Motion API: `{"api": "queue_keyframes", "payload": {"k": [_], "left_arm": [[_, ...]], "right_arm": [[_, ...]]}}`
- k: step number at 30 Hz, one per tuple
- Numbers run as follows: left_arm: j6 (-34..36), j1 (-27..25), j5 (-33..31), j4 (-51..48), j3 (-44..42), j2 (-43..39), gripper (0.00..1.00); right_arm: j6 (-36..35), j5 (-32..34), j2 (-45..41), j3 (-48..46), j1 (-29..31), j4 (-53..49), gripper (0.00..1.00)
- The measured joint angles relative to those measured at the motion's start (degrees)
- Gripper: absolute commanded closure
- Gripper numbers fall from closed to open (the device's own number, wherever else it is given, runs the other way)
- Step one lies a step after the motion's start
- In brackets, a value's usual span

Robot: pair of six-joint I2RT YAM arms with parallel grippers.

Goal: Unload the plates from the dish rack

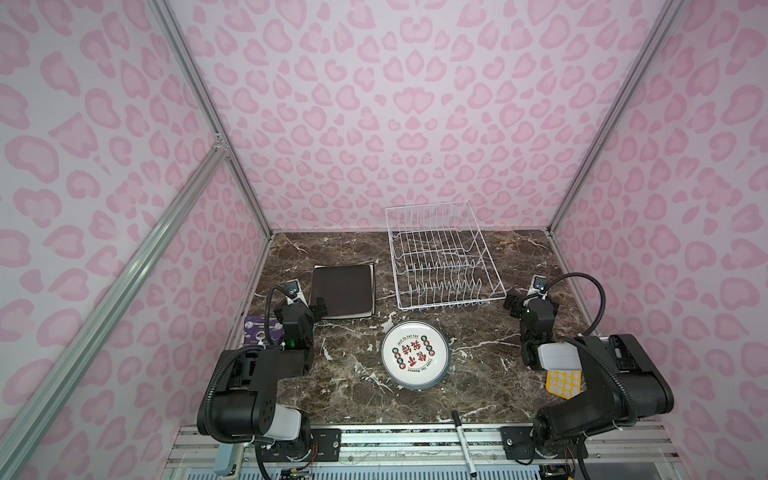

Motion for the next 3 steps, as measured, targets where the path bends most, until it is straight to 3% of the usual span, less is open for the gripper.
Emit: {"api": "queue_keyframes", "payload": {"k": [3], "left_arm": [[0.0, 0.0, 0.17, -0.09, 0.24, 0.15, 0.03]], "right_arm": [[-0.02, 0.09, -0.22, 0.07, 0.04, -1.05, 0.0]]}}
